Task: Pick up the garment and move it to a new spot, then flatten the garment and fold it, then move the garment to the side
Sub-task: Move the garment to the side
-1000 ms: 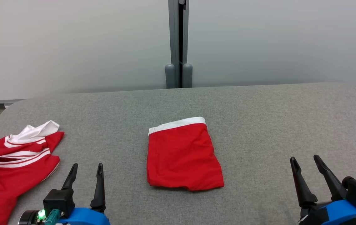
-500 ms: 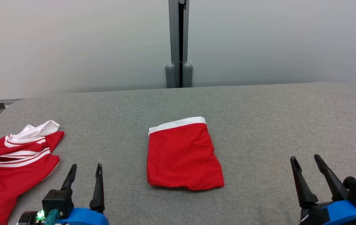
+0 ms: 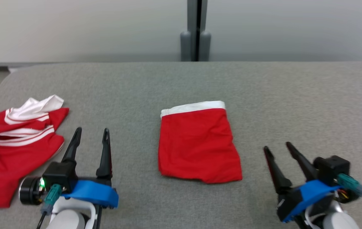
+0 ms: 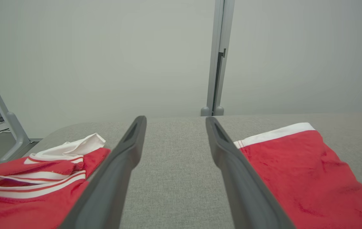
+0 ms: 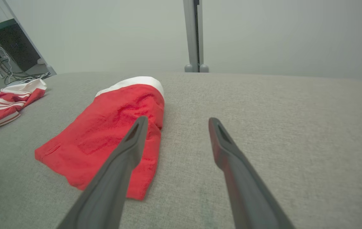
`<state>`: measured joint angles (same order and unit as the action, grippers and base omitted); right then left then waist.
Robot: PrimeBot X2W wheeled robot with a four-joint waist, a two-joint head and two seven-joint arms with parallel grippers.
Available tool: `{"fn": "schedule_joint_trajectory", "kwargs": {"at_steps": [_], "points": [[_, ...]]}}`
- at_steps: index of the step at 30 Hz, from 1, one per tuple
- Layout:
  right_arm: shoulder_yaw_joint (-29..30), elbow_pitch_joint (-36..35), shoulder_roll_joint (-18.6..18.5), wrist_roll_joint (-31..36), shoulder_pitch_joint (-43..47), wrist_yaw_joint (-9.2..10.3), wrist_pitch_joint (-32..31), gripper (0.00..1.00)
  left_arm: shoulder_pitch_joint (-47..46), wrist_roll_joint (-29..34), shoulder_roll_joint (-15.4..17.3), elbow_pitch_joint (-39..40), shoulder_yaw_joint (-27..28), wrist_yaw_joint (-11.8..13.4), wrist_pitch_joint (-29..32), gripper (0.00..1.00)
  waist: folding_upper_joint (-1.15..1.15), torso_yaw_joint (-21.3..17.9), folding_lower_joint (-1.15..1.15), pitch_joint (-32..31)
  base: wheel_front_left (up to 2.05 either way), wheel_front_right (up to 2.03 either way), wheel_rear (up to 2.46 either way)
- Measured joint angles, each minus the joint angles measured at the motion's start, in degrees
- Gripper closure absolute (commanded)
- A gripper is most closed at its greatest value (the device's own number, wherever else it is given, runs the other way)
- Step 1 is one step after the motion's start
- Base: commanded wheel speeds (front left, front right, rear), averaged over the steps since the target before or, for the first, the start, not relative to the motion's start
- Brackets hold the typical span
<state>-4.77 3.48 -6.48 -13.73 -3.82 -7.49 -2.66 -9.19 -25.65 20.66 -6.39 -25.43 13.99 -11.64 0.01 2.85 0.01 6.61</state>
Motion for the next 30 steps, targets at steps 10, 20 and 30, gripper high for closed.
{"fn": "schedule_joint_trajectory", "kwargs": {"at_steps": [10,20,30], "points": [[-7.5,20.6,-0.1,-2.4,-12.5,0.0,2.9,0.0,-6.1,1.0,-3.4,-2.7,-0.8,-2.0,-2.4,0.0,0.01,6.5,0.01,7.4,0.0,0.0,0.0],[-9.7,28.7,-0.7,-3.7,-16.3,0.0,5.4,1.0,-6.6,1.1,-4.5,-5.1,0.1,-2.7,-3.2,0.0,0.0,7.8,-0.01,8.0,0.0,0.0,0.0],[-15.2,24.8,-4.4,-6.1,-15.7,0.0,7.2,1.0,-5.6,1.5,-3.9,-4.5,0.8,-2.6,-3.3,0.0,0.0,-0.7,-0.02,8.3,0.0,0.0,0.0]]}}
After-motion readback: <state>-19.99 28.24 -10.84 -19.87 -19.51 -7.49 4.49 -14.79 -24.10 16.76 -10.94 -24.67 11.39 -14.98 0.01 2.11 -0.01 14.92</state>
